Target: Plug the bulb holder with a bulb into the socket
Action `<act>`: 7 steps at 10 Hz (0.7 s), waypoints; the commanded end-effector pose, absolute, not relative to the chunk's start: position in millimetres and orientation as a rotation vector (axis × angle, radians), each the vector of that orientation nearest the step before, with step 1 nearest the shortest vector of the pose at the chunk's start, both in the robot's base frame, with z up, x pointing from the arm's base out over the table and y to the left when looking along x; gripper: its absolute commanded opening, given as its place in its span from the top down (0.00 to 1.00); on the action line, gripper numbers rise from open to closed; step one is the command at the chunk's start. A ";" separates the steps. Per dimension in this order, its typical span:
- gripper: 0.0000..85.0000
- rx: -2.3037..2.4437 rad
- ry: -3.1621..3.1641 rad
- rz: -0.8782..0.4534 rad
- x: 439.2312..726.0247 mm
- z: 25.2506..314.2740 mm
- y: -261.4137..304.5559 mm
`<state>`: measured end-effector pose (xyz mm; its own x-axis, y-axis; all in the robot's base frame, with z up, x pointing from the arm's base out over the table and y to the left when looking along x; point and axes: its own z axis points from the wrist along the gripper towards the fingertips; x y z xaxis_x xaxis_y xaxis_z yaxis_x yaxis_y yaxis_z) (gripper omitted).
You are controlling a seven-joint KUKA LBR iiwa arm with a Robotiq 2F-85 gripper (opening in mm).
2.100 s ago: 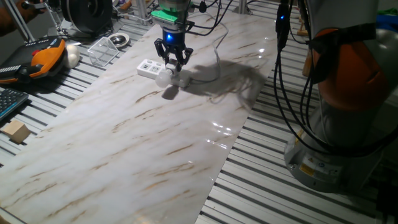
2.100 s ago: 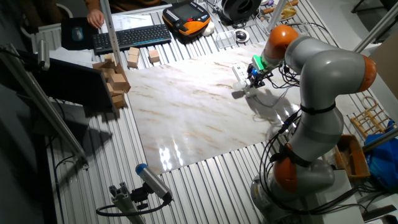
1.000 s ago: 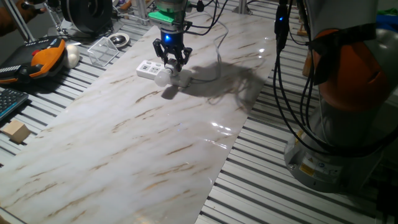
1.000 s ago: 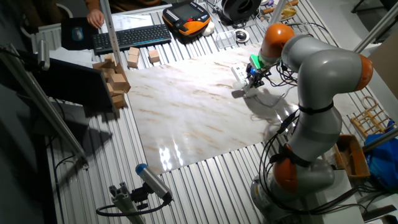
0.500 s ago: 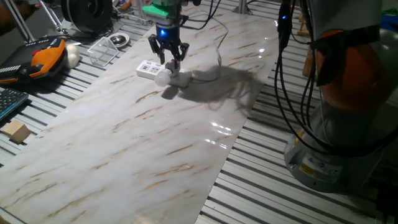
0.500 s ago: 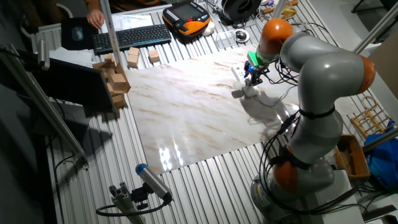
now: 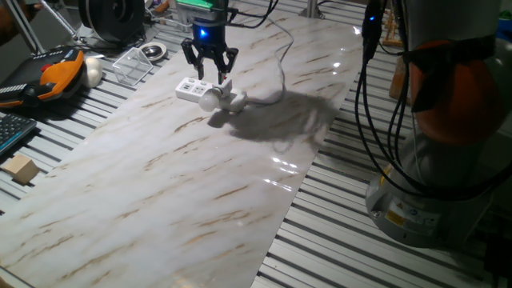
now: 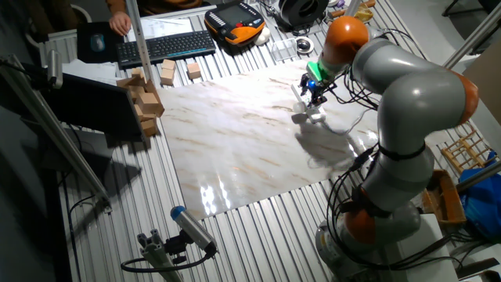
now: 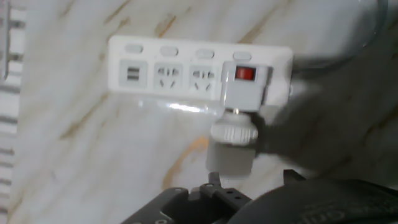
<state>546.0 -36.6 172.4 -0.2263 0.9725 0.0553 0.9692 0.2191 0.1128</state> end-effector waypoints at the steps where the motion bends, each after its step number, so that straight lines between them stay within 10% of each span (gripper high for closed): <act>1: 0.40 1.697 2.610 0.250 542.4 172.9 -12.0; 3: 1.00 1.489 2.771 0.346 541.8 173.1 -12.6; 7: 1.00 1.097 2.968 0.156 542.5 172.9 -13.4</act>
<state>542.7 -13.6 172.8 -0.4548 0.8887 0.0582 0.8891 0.4493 0.0878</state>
